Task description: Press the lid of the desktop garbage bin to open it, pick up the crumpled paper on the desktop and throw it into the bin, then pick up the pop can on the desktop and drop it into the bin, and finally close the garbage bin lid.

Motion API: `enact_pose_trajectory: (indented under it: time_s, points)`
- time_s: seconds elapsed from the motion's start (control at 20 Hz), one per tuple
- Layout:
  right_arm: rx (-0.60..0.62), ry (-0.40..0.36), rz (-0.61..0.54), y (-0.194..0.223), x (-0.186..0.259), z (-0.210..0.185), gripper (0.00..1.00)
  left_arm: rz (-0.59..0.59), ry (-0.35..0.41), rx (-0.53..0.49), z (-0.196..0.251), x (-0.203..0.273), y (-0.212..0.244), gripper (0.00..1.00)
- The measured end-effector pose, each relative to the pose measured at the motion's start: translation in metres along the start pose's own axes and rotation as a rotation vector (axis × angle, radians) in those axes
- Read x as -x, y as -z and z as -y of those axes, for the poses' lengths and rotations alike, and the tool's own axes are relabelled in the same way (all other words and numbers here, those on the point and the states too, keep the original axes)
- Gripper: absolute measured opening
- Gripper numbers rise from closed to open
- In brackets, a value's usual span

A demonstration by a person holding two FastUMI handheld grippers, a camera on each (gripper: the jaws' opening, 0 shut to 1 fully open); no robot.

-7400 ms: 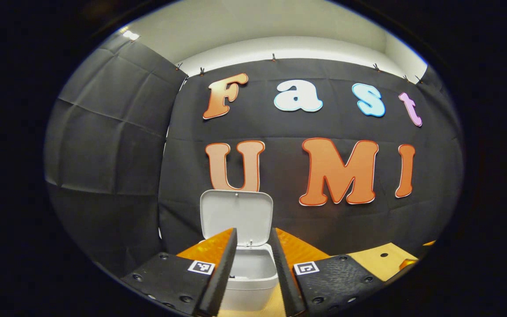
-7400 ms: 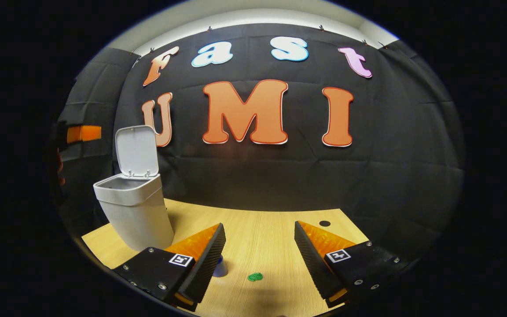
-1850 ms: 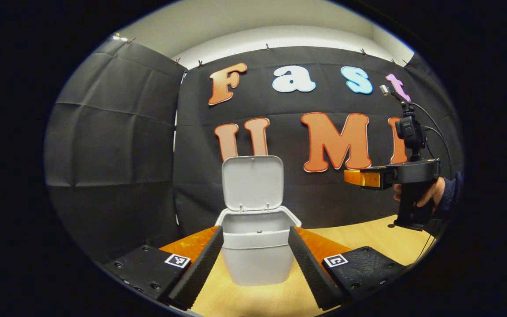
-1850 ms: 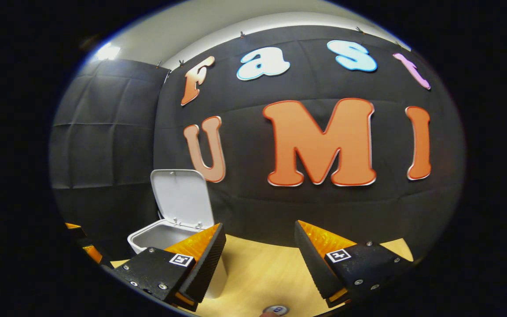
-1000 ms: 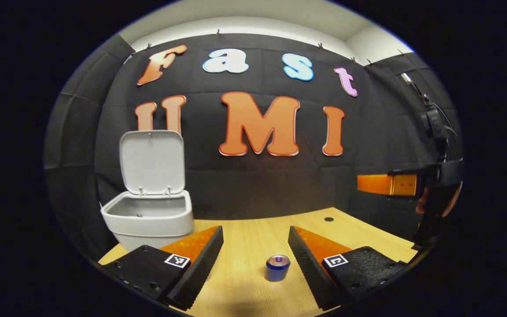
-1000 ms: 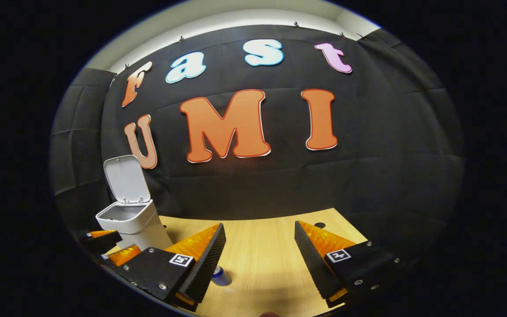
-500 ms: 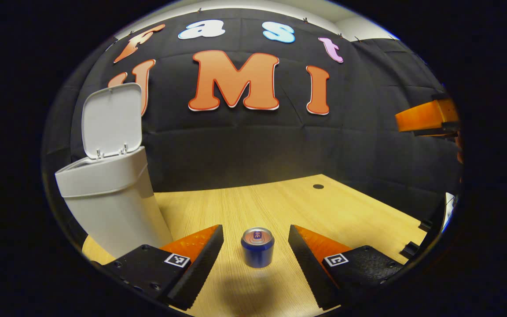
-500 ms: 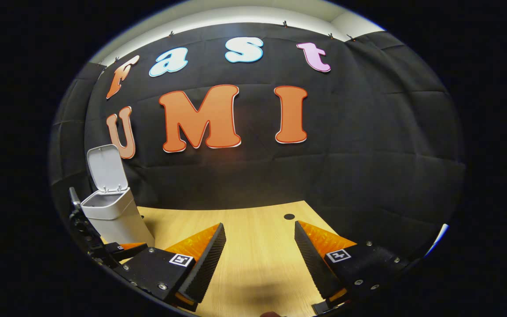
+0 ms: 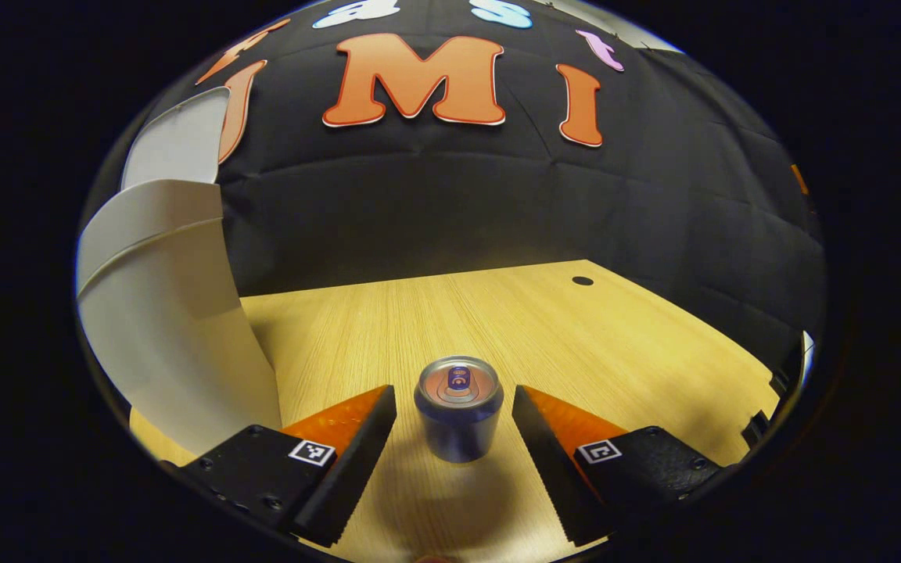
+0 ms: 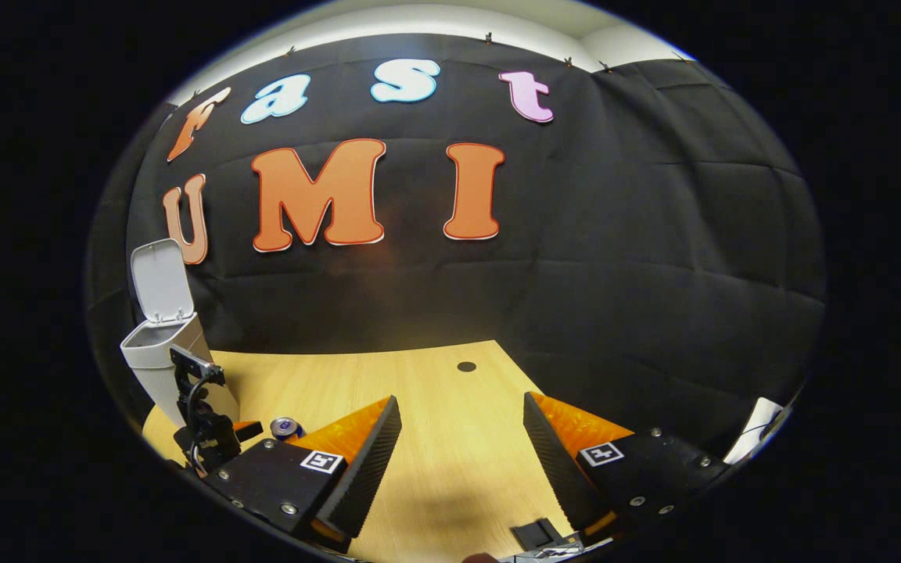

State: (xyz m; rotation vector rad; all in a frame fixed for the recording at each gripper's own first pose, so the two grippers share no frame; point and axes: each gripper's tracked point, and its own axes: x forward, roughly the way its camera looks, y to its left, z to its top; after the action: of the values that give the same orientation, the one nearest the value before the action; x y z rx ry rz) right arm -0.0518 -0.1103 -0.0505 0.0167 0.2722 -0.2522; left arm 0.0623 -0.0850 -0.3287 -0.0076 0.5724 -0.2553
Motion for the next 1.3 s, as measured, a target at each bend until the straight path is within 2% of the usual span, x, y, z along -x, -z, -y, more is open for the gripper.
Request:
enact_pose_trajectory:
  time_s: [0.3, 0.35, 0.4, 0.55, 0.9, 1.05, 1.3]
  points:
    - [0.009, -0.016, -0.004, 0.0, 0.003, -0.012, 0.94, -0.022, -0.016, 0.008, -0.001, -0.027, 0.01, 0.97]
    - [0.008, -0.019, -0.006, 0.0, 0.002, -0.014, 0.94, -0.017, -0.03, -0.003, -0.002, -0.028, 0.007, 0.94]
    - [0.006, -0.021, -0.007, 0.001, 0.002, -0.014, 0.94, -0.022, -0.017, -0.003, 0.0, -0.026, 0.01, 0.86]
    - [-0.006, -0.026, -0.009, 0.002, -0.001, -0.019, 0.94, -0.022, -0.023, -0.021, -0.005, -0.024, 0.007, 0.84]
    - [-0.028, -0.072, -0.006, 0.006, -0.014, -0.036, 0.94, 0.09, -0.033, 0.012, -0.016, 0.02, -0.06, 0.83]
    - [-0.039, -0.108, -0.01, 0.009, -0.024, -0.049, 0.93, 0.181, -0.05, 0.013, -0.027, 0.045, -0.101, 0.82]
    - [-0.056, -0.164, -0.008, 0.012, -0.037, -0.066, 0.94, 0.225, -0.073, 0.022, -0.046, 0.082, -0.133, 0.81]
